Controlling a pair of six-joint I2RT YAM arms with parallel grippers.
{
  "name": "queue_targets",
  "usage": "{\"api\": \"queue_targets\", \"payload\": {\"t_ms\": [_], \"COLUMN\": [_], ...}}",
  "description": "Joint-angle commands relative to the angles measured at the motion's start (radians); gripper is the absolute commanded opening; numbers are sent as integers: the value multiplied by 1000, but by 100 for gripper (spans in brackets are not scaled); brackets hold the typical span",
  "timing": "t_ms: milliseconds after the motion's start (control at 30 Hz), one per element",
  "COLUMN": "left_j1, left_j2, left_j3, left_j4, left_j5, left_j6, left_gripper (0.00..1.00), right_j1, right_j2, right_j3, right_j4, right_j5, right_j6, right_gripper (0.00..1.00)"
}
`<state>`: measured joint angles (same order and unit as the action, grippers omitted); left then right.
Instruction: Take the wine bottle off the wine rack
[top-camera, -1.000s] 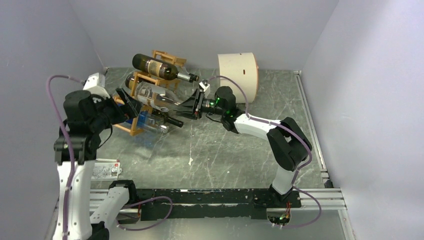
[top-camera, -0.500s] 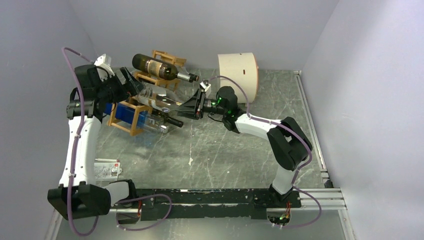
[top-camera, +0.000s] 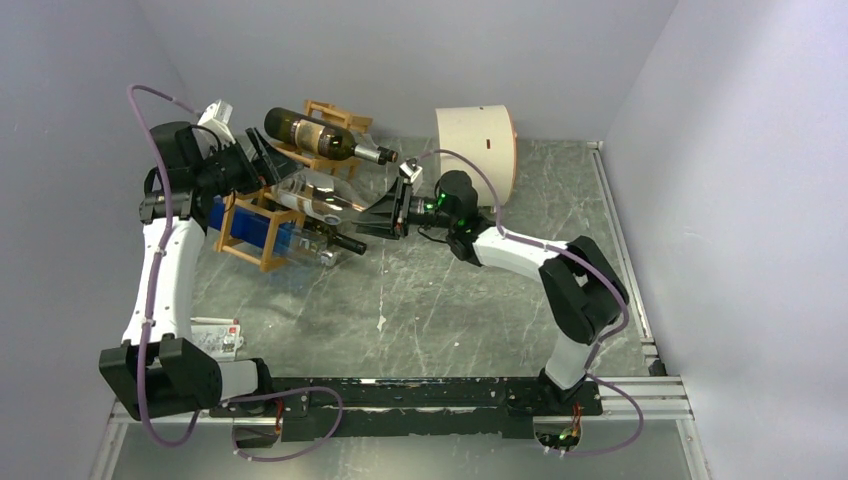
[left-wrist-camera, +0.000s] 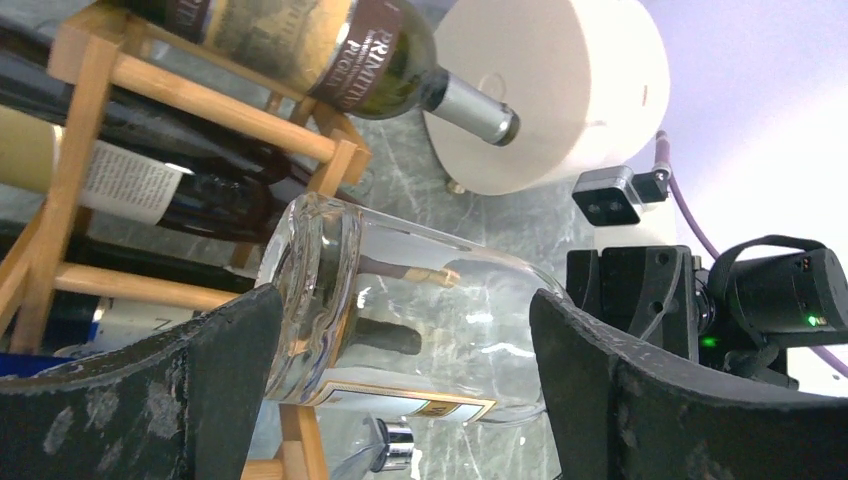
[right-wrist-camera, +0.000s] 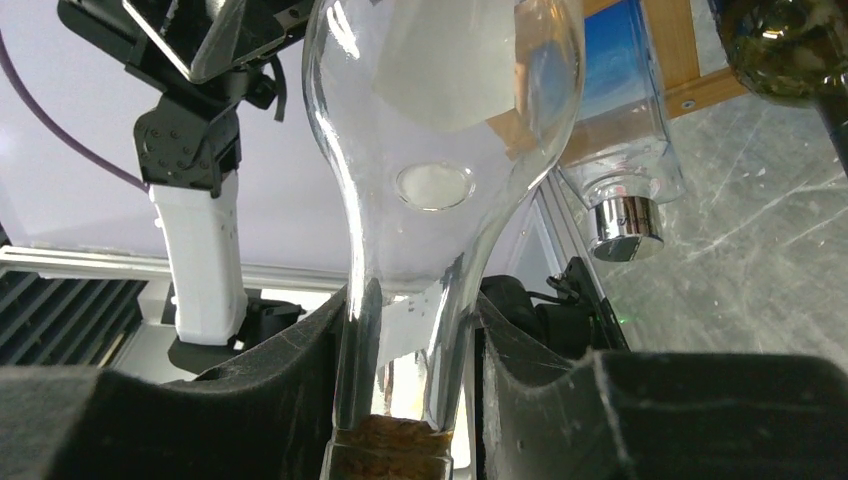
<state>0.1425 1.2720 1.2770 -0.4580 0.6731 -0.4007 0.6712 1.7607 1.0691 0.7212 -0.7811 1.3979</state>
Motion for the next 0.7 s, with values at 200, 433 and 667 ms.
{"api": "queue_targets", "payload": {"t_ms": [200,433,667], "left_j1": [-48,-181,-317], "left_j2": [-122,-157,-207], "left_j3": [-91,-129,-231], "left_j4": [108,115,216], "left_j5": [192,144,93], "left_j6": [-81,-143,-242], "left_gripper": [98,97,96], "right_j1": [-4,-16,-64], "right_j2": [-182,-306,-476], "right_j3": [44,-19,-132], "right_j4": [96,-42,-191], "right_j5": [-30,10,35], "right_j6": [-88,-142,-172], "right_gripper": [0,0,0]}}
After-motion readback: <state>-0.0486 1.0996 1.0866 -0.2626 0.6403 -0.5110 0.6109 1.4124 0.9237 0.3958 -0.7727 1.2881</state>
